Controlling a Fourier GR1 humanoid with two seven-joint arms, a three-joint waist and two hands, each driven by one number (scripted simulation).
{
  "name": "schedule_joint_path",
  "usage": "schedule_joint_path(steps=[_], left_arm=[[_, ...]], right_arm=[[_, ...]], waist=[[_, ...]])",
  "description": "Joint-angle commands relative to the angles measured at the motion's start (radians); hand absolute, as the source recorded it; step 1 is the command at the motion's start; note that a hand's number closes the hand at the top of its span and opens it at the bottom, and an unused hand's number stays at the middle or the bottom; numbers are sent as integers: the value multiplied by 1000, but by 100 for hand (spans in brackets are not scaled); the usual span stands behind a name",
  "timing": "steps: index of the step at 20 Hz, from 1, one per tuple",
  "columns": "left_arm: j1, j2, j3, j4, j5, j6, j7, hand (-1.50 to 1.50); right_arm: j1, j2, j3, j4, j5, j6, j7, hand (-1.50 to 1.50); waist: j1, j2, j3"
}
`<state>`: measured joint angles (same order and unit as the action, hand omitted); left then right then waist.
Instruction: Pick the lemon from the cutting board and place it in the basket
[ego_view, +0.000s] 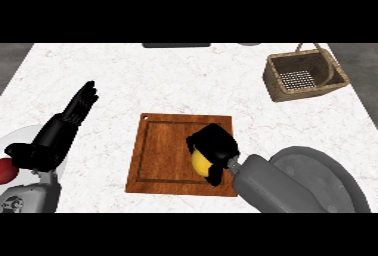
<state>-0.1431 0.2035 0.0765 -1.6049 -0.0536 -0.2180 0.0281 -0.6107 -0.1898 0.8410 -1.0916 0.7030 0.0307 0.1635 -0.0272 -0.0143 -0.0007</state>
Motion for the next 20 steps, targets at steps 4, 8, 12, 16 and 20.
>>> schedule_joint_path(steps=[4, 8, 12, 16, 20], left_arm=[[33, 11, 37, -2, 22, 2, 14, 0], [32, 5, 36, 17, -3, 20, -18, 0], [57, 0, 18, -13, -3, 10, -4, 0], [62, -10, 26, -17, -4, 24, -27, 0], [57, 7, 22, -23, 7, -5, -20, 0]], right_arm=[[225, -380, -88, -451, -86, 32, -57, 150], [371, -439, -193, -681, -278, 65, -54, 150], [441, -389, -313, -886, -471, 30, -35, 150], [506, -450, -479, -1128, -630, 23, 27, 150], [612, -533, -679, -1333, -805, 32, 137, 150]], waist=[[-58, -10, -1], [-60, -4, -1], [-53, -7, 1], [-53, -5, 0], [-38, 1, 0]])
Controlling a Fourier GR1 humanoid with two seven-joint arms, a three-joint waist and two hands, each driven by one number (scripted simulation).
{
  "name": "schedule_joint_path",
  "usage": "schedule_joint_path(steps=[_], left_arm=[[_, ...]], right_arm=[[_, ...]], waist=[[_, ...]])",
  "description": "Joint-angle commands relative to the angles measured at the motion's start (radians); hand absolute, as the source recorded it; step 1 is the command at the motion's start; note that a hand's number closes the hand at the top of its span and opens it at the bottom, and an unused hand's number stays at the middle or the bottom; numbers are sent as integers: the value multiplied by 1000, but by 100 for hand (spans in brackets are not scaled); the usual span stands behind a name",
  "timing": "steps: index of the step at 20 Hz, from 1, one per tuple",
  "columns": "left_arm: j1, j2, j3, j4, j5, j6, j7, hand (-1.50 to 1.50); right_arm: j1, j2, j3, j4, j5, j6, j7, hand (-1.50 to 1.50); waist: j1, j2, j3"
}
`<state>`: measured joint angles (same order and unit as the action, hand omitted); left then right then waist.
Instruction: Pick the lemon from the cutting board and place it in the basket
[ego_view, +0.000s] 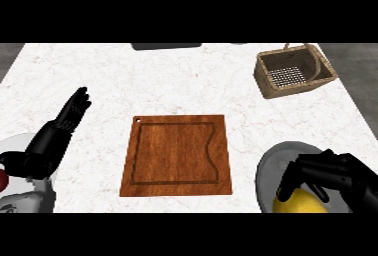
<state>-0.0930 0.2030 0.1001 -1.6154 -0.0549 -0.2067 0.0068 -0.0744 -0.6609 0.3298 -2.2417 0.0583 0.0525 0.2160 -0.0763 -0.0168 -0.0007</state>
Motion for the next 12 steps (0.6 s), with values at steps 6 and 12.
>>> schedule_joint_path(steps=[6, 12], left_arm=[[-40, -4, -19, -10, 0, -14, 28, 0], [-78, -30, -52, -4, -12, -15, 46, 0]], right_arm=[[62, -146, -520, -252, -405, 41, 299, 150], [-211, -236, -636, -57, -479, 94, 446, 150]], waist=[[53, 12, 0], [78, 16, -1]])
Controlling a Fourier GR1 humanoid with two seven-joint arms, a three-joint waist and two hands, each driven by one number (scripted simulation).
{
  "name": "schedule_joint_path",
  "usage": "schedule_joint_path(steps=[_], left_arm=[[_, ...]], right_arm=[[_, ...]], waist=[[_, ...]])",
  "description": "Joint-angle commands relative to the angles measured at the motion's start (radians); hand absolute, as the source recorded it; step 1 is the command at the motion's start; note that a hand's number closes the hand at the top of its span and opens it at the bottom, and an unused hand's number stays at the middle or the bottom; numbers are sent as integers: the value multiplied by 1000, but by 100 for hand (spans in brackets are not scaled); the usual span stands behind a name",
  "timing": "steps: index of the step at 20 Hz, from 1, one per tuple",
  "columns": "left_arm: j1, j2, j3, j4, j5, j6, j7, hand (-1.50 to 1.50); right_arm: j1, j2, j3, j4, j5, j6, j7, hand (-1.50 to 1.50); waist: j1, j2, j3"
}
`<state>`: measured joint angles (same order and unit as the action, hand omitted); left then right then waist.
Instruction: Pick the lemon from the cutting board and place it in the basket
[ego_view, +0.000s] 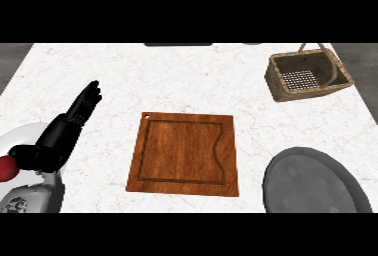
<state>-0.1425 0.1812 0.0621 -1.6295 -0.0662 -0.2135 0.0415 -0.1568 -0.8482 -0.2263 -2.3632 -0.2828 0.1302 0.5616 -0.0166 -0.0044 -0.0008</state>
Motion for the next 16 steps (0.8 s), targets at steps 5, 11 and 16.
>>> schedule_joint_path(steps=[5, 11, 16], left_arm=[[-42, -15, -11, 78, -30, 3, -57, 0], [-26, 17, 12, 27, 21, -50, -12, 0], [-50, -35, -29, 46, -37, 9, -8, 0]], right_arm=[[-338, -98, -27, 252, -102, -31, 182, 150], [-496, -15, 102, 417, 90, -136, 182, 150], [-638, 23, 120, 636, 175, -164, 142, 150]], waist=[[33, 9, -2], [43, 9, -1], [37, 9, -1]])
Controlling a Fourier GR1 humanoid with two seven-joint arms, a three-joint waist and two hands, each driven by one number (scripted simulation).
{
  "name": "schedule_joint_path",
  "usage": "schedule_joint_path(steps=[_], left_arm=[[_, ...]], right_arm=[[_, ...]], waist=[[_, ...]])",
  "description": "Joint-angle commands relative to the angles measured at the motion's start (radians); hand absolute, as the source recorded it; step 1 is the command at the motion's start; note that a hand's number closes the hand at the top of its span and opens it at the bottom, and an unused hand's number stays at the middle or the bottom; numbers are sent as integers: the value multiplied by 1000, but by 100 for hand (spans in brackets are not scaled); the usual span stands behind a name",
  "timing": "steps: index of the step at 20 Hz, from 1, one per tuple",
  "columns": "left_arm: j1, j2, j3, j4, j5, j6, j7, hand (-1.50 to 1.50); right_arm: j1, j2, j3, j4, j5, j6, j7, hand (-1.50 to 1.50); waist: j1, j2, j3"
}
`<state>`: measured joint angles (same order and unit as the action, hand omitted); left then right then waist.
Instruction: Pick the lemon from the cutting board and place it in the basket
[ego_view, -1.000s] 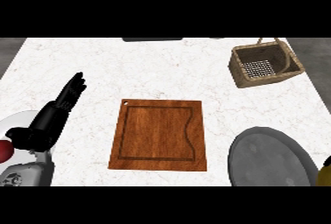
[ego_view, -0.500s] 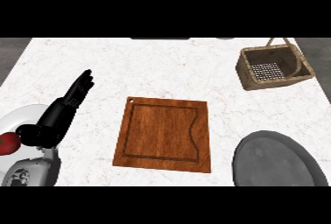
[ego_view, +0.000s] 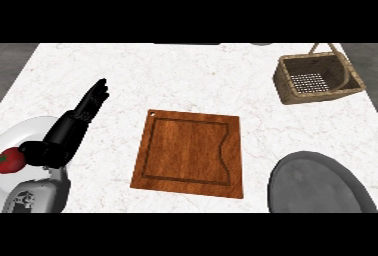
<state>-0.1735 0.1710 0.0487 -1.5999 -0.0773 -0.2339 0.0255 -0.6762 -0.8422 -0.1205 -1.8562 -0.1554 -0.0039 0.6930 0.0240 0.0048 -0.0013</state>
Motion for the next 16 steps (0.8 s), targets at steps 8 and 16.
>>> schedule_joint_path(steps=[8, 16], left_arm=[[-68, -12, 12, 91, -11, 9, -29, 0], [15, 5, 15, 20, -14, -9, -41, 0]], right_arm=[[-211, 59, 16, 547, 140, 60, -267, 150], [-236, 77, -26, 867, 218, 98, -569, 150]], waist=[[-7, 1, 1], [-2, 1, 1]])
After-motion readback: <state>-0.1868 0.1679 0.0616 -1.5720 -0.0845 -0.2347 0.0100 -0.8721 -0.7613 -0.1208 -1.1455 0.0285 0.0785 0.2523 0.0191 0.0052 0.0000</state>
